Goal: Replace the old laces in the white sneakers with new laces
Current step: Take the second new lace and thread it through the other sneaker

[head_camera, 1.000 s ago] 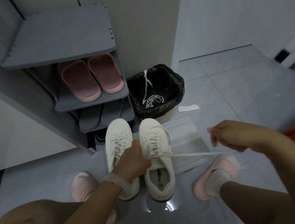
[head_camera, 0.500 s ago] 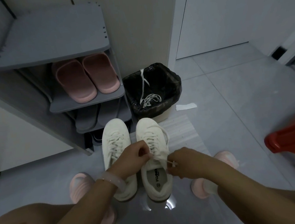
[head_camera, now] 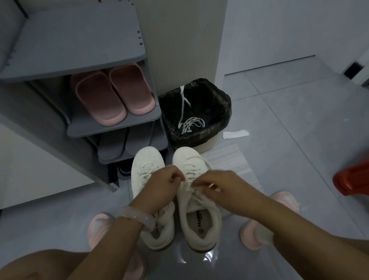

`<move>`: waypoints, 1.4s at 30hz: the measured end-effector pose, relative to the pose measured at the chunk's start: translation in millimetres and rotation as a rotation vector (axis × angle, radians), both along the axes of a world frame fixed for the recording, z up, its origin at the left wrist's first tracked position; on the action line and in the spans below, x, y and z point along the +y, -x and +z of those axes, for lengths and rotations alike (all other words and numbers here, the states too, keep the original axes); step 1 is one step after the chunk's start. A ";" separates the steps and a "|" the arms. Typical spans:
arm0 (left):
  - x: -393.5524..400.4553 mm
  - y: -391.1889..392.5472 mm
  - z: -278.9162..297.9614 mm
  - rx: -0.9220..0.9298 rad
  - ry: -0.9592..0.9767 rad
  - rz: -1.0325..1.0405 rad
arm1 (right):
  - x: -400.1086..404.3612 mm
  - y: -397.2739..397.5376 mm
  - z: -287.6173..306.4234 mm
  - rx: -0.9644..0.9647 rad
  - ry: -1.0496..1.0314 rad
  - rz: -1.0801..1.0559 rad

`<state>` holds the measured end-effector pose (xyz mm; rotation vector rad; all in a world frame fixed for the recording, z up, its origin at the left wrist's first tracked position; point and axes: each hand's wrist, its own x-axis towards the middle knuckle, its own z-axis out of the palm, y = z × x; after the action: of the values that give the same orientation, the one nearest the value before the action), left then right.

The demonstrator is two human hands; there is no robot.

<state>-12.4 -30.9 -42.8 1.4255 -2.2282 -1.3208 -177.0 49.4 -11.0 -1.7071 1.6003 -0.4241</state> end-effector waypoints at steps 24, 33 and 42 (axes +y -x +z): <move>35.8 9.7 -13.6 -0.467 0.379 -0.180 | -6.0 -6.2 -28.5 -0.157 -0.127 -0.178; 33.1 0.2 -18.9 -0.350 0.279 -0.192 | 6.3 -17.4 -28.7 0.434 0.362 0.091; 37.6 -3.1 -16.6 -0.207 0.146 -0.195 | 15.4 -39.6 -46.5 0.646 0.206 0.054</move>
<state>-9.2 6.8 -59.5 1.3791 -2.5958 -1.0773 -137.5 64.8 -57.5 -2.1837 1.9982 0.0058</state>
